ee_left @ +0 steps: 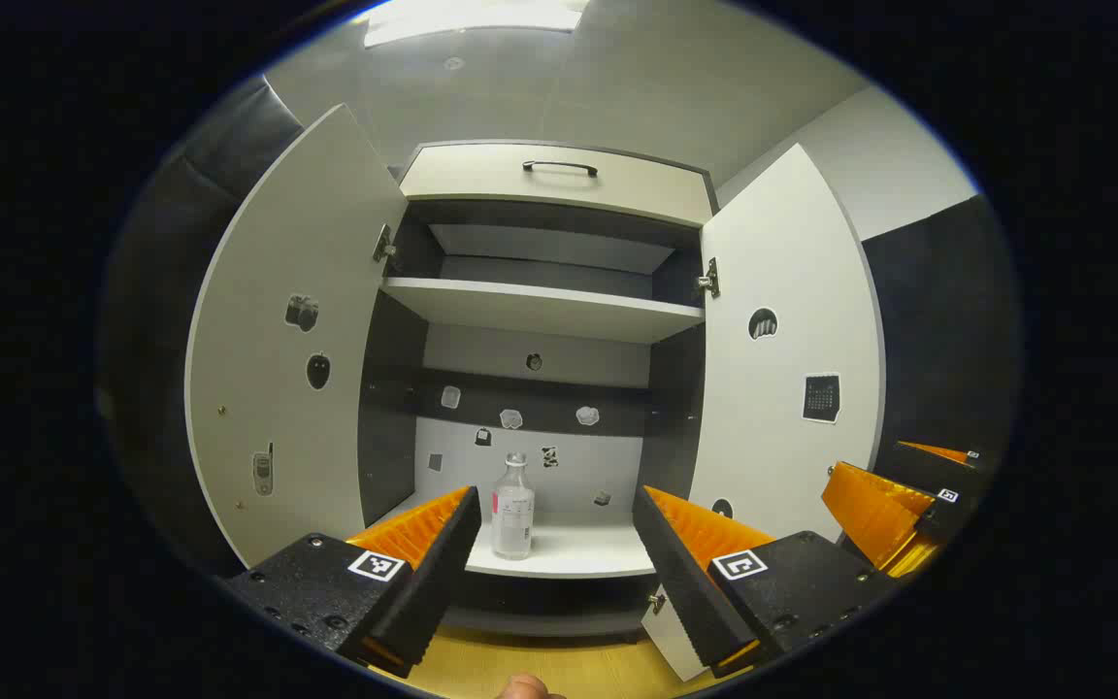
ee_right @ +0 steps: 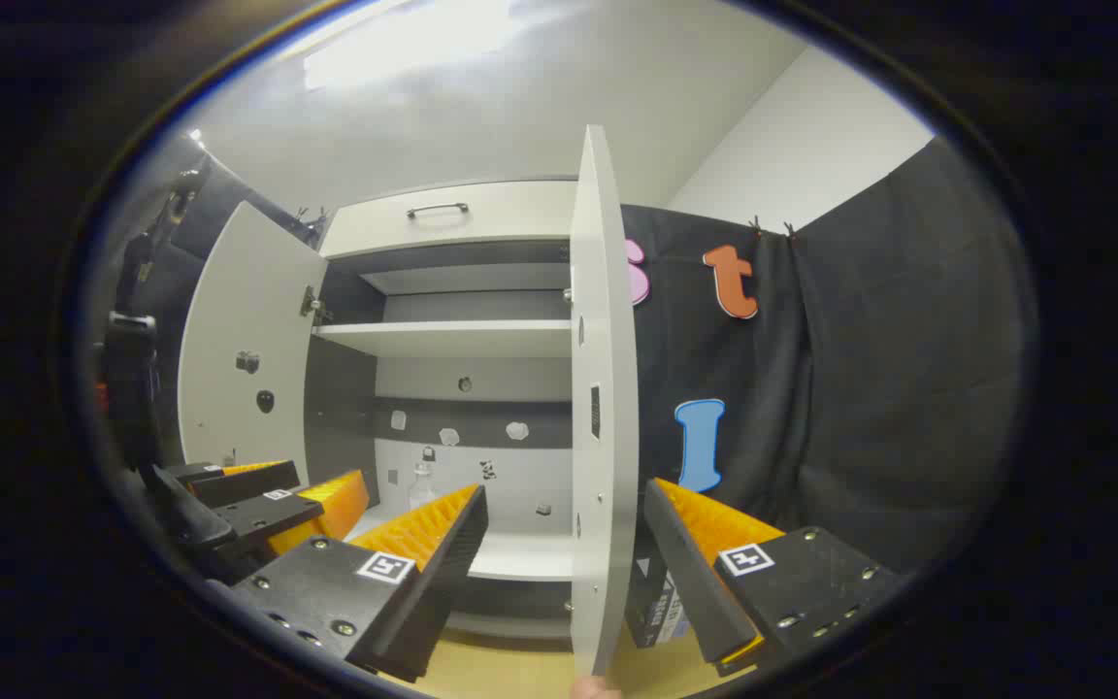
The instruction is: Grasp the bottle in the cabinet with the left hand and place it on the coaster, then close the right door with the right hand and the left door with the left hand.
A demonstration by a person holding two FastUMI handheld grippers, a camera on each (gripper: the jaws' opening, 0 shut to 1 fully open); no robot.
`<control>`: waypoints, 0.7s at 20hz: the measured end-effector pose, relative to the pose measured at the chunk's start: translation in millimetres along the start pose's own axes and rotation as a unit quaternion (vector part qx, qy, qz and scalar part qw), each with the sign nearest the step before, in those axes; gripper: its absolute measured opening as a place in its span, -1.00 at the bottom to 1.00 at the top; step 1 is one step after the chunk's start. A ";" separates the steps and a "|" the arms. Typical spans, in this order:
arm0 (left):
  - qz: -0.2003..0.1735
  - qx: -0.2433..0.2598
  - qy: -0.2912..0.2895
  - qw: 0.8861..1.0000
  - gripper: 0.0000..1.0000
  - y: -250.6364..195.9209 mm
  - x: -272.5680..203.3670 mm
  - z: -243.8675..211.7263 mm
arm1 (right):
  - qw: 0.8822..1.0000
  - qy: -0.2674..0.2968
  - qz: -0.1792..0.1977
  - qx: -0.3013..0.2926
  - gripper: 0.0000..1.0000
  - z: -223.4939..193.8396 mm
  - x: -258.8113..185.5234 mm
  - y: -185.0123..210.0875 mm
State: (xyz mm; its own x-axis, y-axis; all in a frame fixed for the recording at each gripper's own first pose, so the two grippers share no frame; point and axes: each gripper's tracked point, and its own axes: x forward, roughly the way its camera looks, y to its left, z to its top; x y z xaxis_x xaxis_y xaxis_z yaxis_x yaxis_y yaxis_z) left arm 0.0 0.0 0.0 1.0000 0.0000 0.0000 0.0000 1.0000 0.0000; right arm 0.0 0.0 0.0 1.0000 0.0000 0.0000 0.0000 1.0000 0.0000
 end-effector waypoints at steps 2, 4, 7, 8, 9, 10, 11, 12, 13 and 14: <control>0.000 -0.001 0.001 1.000 0.99 -0.2 2.2 -1.6 | 1.000 0.001 -0.001 0.000 0.96 -1.8 0.1 -1.5; 0.002 -0.002 0.003 1.000 0.99 0.4 3.6 -3.9 | 1.000 0.002 -0.002 -0.001 0.96 -2.8 0.8 -2.2; 0.003 -0.002 0.006 1.000 0.99 0.8 6.4 -5.6 | 1.000 0.000 -0.004 -0.001 0.96 -2.6 1.2 -2.9; 0.003 -0.002 0.007 1.000 0.99 0.7 7.2 -6.8 | 1.000 0.000 -0.004 0.001 0.96 -2.6 1.1 -2.9; 0.002 -0.002 0.008 1.000 0.99 0.0 7.6 -7.5 | 1.000 0.000 -0.004 0.002 0.96 -2.4 1.1 -3.0; 0.002 -0.002 0.009 1.000 0.99 0.5 8.2 -8.5 | 1.000 0.000 -0.005 0.003 0.96 -2.6 1.2 -3.5; 0.002 -0.001 0.010 1.000 0.98 0.6 8.2 -8.8 | 1.000 0.000 -0.005 0.004 0.96 -2.1 1.5 -3.5; 0.002 -0.001 0.010 1.000 0.99 0.1 8.4 -9.6 | 1.000 0.001 -0.006 0.004 0.96 -2.6 1.8 -3.9; 0.003 0.000 0.009 1.000 0.99 0.5 9.4 -9.3 | 1.000 0.001 -0.007 0.004 0.96 -2.6 1.8 -4.4; 0.005 0.002 0.010 1.000 0.99 1.8 10.7 -11.1 | 1.000 0.001 -0.007 0.004 0.96 -2.7 1.8 -4.3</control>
State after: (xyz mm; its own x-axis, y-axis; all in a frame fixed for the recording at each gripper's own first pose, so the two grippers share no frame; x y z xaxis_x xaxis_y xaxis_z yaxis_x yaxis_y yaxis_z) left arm 10.7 1.8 -11.1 0.9997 0.0104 -0.0201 -0.0103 0.9999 0.0035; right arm 1.8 -4.3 -2.7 0.9999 -0.0138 -0.0023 0.0138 0.9999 0.0089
